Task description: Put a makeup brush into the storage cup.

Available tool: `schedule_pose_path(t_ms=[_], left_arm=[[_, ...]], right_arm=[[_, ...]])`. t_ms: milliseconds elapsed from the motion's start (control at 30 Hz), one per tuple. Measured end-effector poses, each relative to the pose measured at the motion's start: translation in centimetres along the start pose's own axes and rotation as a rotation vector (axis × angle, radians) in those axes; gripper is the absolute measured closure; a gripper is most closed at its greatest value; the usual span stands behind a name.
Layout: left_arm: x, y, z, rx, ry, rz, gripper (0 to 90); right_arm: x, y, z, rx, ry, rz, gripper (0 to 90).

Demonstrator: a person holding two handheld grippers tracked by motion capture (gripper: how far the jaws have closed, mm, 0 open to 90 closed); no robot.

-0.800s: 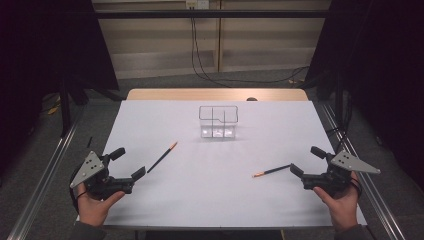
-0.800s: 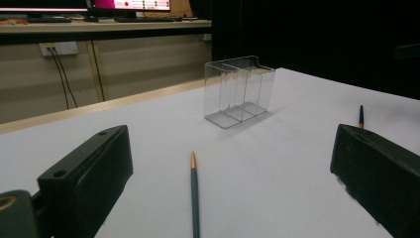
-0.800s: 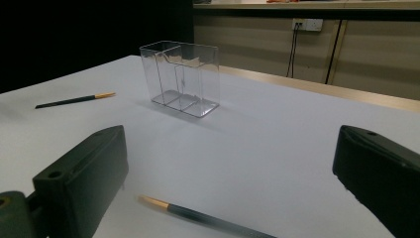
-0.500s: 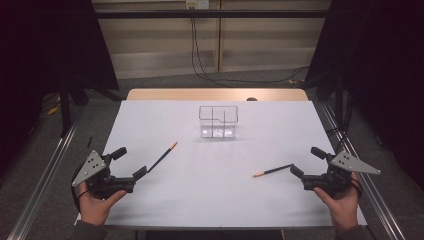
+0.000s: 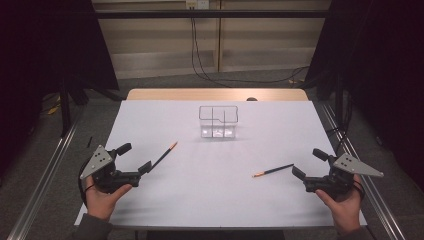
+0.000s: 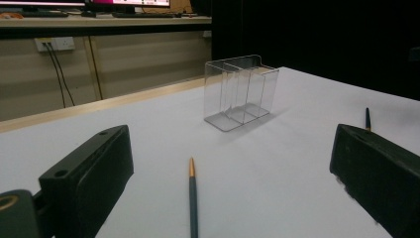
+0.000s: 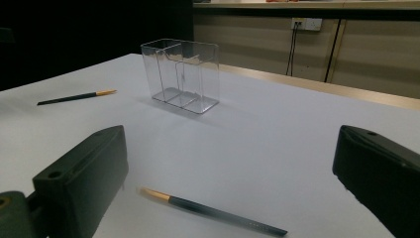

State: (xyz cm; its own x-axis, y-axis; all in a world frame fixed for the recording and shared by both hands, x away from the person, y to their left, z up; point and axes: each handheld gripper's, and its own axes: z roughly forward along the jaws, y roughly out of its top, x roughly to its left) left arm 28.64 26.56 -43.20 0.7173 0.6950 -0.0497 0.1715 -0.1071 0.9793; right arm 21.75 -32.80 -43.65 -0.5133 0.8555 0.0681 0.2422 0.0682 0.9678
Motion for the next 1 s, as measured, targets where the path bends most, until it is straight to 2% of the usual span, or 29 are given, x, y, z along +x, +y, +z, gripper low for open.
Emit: schedule_pose_path(t_ms=[133, 233, 600, 733, 1000], left_arm=[[0.1, 0.1, 0.5, -0.003, 0.003, -0.013, 2.9], [0.2, 0.3, 0.8, -0.001, 0.004, -0.002, 3.0], [0.5, 0.5, 1.4, -0.014, 0.009, -0.020, 3.2], [0.5, 0.6, 1.7, -0.006, 0.015, -0.011, 3.2], [0.5, 0.8, 2.7, -0.006, -0.003, -0.018, 3.2]], right_arm=[[0.0, 0.0, -0.2, -0.001, -0.007, 0.007, 0.0], [0.0, -0.1, -0.2, 0.003, 0.000, -0.007, 0.0], [0.2, 0.0, -0.1, 0.000, 0.003, -0.011, 0.0], [0.3, 0.0, -0.1, 0.000, 0.002, -0.007, 0.0], [0.2, -0.1, -0.1, 0.011, 0.006, -0.015, 0.0]])
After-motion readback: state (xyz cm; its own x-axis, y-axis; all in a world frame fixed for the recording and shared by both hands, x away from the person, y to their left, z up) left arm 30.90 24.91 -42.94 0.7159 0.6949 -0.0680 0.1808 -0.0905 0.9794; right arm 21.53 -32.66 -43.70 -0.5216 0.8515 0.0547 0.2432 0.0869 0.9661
